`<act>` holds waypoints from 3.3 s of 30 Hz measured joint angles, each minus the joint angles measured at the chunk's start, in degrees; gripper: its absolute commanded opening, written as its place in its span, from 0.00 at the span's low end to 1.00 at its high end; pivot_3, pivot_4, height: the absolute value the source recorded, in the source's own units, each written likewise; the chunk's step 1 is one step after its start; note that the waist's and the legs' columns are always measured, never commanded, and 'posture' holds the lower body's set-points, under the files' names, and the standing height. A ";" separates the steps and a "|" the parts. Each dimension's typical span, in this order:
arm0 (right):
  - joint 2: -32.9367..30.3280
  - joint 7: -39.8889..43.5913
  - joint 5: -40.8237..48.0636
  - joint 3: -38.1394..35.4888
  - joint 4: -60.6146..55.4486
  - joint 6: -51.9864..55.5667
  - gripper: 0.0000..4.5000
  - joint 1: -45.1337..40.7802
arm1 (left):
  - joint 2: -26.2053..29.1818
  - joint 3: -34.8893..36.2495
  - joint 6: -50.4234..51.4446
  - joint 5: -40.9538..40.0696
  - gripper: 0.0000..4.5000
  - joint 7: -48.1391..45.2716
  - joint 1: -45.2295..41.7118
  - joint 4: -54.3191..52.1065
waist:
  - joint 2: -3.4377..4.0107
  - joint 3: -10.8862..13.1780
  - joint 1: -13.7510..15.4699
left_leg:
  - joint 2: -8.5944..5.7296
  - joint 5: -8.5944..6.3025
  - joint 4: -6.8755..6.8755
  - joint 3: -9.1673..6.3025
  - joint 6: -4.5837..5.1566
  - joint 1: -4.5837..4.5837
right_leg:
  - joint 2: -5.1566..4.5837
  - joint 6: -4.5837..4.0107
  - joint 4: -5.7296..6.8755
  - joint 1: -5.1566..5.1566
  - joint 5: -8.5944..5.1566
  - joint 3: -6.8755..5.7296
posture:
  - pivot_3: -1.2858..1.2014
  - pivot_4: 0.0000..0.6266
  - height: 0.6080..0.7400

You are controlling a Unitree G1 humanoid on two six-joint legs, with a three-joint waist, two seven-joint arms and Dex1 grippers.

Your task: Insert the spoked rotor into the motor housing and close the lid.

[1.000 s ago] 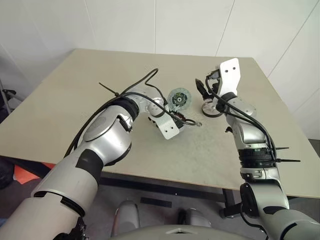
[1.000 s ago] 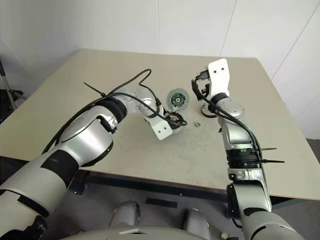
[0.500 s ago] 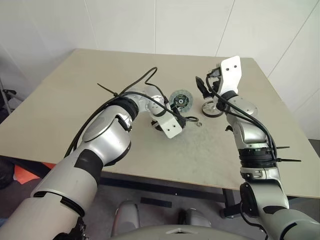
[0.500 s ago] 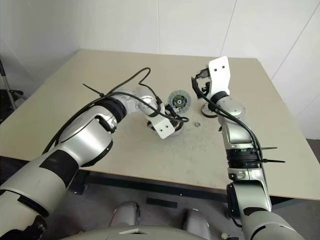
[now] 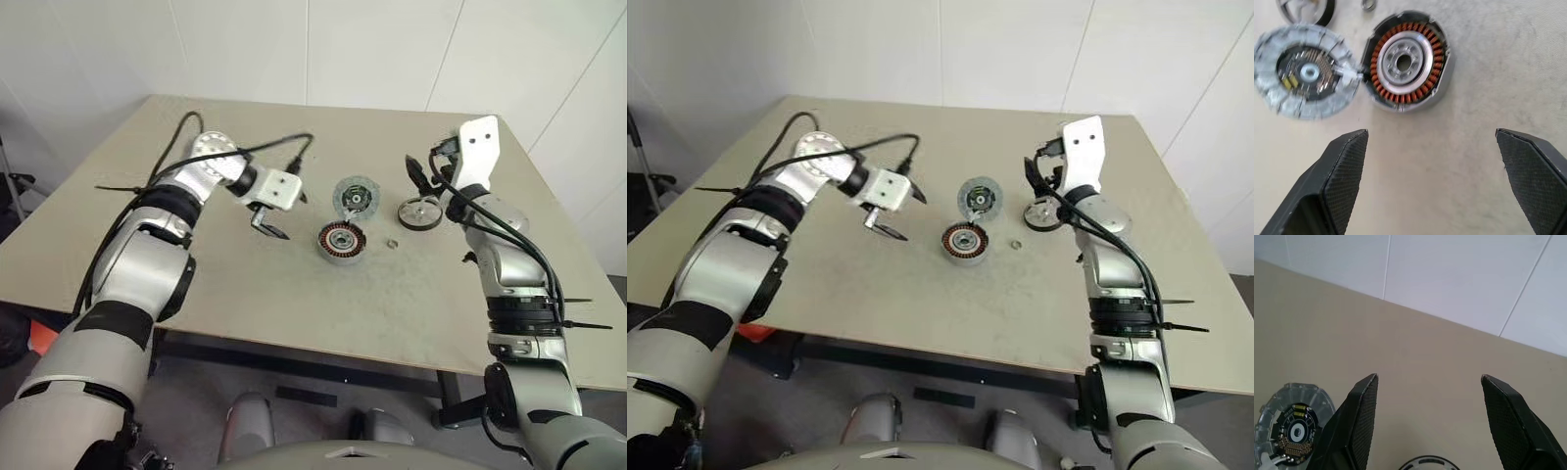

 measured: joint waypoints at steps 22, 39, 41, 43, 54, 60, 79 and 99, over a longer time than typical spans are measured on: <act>-1.71 11.34 -0.20 10.85 -6.94 3.13 0.85 15.00 | -6.25 18.93 45.75 -28.64 0.98 14.60 36.80 -37.87 | 0.05 -0.02 -0.68 | 0.04 -0.05 -0.16 0.02 0.08 0.21 | 0.03 0.32 -0.09 0.13 -0.20 0.00 | 0.52 0.00 1.00; 1.41 7.78 -0.16 8.82 3.92 2.62 0.85 12.70 | -6.17 18.23 48.14 -30.36 0.98 17.75 37.49 -41.97 | 0.06 -0.02 -2.01 | 0.02 -0.05 -0.22 0.03 0.07 0.21 | 0.06 0.05 -0.15 0.11 -0.04 0.01 | 0.52 0.00 1.00; 2.05 7.56 -0.16 8.83 4.93 2.49 0.85 12.21 | -6.17 18.16 48.10 -30.36 0.98 17.93 37.49 -41.97 | 0.06 -0.02 -2.02 | 0.03 -0.05 -0.22 0.03 0.07 0.21 | 0.06 0.05 -0.14 0.11 -0.04 0.01 | 0.52 0.00 1.00; 2.63 7.57 -0.16 8.86 4.97 2.44 0.85 11.98 | -6.17 18.12 48.06 -30.36 0.98 17.98 37.49 -41.97 | 0.06 -0.02 -2.01 | 0.03 -0.04 -0.23 0.03 0.07 0.21 | 0.07 0.04 -0.14 0.11 -0.04 0.01 | 0.52 0.00 1.00; 3.35 7.40 -0.62 9.07 7.73 1.93 0.41 11.12 | -5.53 18.12 46.56 -30.29 0.98 19.22 37.41 -41.60 | 0.06 -0.02 -2.01 | 0.03 -0.04 -0.23 0.03 0.06 0.21 | 0.06 0.04 -0.14 0.11 -0.03 0.01 | 0.52 0.00 1.00; 3.28 7.40 -0.67 9.50 7.72 1.70 0.41 11.19 | -4.99 18.12 46.22 -30.28 0.98 19.44 37.15 -41.00 | 0.06 -0.02 -2.01 | 0.03 -0.04 -0.23 0.03 0.05 0.24 | 0.07 0.04 -0.13 0.13 -0.03 0.01 | 0.52 0.00 1.00; 3.16 8.37 -0.68 10.23 1.10 3.68 0.13 9.57 | -4.98 18.01 45.66 -30.28 0.98 19.93 35.86 -39.94 | 0.07 -0.02 -2.21 | 0.04 -0.03 -0.24 0.03 0.04 0.24 | 0.08 0.04 -0.12 0.12 -0.03 0.02 | 0.52 0.00 1.00; 9.99 10.31 -0.78 18.38 3.33 5.19 0.13 5.89 | -3.25 17.29 45.90 -30.49 0.98 20.21 35.99 -40.37 | 0.06 -0.02 -3.33 | 0.04 0.05 -0.25 0.00 -0.09 0.23 | 0.09 0.03 -0.12 0.12 -0.03 0.01 | 0.52 0.00 1.00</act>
